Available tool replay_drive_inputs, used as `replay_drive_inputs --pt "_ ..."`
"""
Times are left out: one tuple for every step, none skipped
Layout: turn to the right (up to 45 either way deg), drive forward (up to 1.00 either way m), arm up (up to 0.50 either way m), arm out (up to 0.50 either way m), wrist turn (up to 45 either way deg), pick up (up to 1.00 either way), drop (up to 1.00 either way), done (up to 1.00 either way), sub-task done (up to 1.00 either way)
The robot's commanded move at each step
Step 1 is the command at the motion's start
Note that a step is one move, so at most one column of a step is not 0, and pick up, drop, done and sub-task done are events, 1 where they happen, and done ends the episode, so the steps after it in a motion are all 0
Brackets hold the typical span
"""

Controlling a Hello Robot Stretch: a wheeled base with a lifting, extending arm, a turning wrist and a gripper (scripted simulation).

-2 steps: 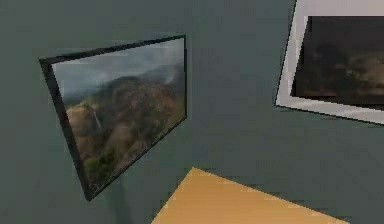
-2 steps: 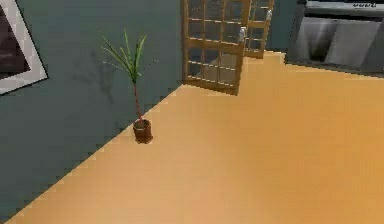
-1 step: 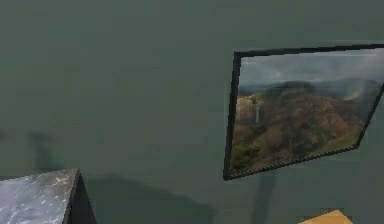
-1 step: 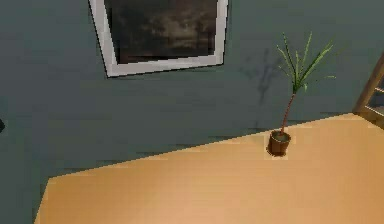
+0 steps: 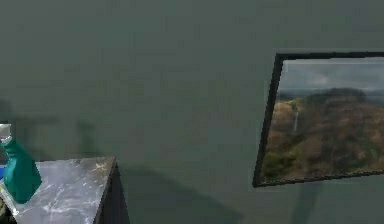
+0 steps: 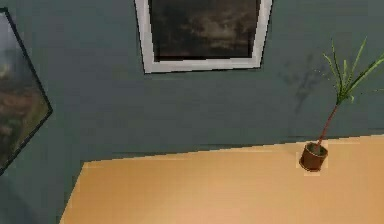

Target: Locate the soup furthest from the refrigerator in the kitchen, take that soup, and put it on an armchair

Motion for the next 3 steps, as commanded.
replay_drive_inputs --pt "0.0 0.35 0.00 0.00 0.0 0.00 0.00 0.00 0.00" --pt "-45.0 0.00 0.00 0.00 0.0 0.00 0.00 0.00 0.00" --pt "-45.0 0.00 0.00 0.00 0.0 0.00 0.00 0.00 0.00"
